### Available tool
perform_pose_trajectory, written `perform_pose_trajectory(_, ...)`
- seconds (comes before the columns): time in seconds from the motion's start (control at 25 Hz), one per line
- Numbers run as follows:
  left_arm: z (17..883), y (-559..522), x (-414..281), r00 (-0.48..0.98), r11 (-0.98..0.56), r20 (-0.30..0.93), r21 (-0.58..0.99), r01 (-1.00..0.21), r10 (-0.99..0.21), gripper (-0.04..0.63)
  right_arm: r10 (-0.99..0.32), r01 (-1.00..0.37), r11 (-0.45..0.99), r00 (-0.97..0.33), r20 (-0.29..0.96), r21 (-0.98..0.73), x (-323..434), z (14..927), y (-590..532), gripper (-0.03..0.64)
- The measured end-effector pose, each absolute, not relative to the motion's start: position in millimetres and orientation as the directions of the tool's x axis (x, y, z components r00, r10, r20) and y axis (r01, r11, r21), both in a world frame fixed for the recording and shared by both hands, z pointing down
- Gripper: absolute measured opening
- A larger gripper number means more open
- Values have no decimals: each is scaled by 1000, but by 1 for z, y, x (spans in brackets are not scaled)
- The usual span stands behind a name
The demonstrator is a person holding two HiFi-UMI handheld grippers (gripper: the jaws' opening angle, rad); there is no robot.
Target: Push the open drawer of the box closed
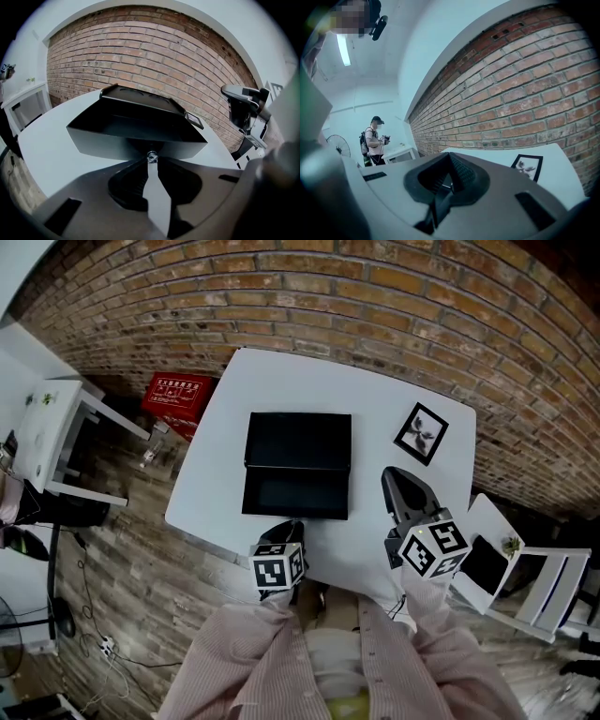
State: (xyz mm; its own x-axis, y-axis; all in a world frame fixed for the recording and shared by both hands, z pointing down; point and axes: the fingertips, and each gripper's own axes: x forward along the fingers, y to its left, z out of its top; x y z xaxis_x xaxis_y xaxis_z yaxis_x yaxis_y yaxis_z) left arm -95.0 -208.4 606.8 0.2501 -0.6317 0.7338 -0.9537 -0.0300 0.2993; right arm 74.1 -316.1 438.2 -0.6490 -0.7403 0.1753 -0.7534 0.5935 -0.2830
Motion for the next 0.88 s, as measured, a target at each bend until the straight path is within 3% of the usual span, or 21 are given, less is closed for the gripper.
perform_pose_trajectory(0.88,608,-234,-98,271,-67,743,293,-954,-612,60,-778,-786,555,-607,165,-273,80,433,-325,3)
